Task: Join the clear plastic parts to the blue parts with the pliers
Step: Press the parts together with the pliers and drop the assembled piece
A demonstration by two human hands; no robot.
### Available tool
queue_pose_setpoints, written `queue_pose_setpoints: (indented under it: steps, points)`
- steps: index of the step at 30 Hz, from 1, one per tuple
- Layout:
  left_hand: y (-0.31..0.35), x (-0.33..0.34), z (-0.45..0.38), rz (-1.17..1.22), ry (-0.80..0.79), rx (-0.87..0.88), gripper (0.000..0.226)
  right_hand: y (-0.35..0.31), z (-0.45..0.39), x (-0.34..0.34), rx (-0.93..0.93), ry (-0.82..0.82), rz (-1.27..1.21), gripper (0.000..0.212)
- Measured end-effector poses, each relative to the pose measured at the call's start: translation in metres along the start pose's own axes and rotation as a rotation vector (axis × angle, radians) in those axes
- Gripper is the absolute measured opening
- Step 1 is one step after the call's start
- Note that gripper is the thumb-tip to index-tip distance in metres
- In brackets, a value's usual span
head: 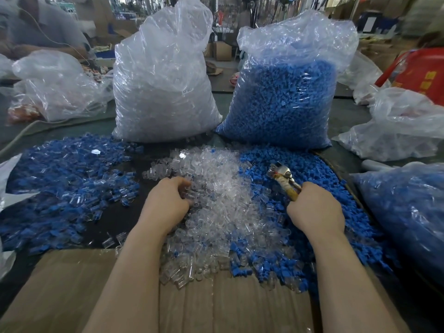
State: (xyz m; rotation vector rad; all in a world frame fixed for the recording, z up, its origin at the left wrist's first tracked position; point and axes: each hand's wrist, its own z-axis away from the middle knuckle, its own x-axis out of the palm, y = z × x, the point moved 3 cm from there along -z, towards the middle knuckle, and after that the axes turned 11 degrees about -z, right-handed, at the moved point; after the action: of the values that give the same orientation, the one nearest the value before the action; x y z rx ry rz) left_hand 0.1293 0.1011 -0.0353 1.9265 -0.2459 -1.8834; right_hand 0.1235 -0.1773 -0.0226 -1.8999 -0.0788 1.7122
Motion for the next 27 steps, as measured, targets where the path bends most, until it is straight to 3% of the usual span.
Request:
queue_pose_setpoints:
  steps: [8,16,20,27]
  points:
    - [0.000,-0.002,0.003,0.121,0.057,-0.070,0.029,-0.001,-0.006,0.002,-0.084,0.054,-0.167,0.016]
    - [0.021,-0.013,0.008,0.629,0.035,-0.034,0.011,-0.009,-0.007,-0.001,-0.161,0.037,-0.660,0.006]
    - [0.040,-0.012,0.012,0.861,-0.034,-0.006,0.009,-0.018,-0.001,0.000,-0.161,-0.067,-0.914,0.013]
    - [0.063,-0.005,0.019,1.019,-0.057,-0.002,0.009,-0.032,0.008,0.002,-0.184,-0.173,-1.036,0.019]
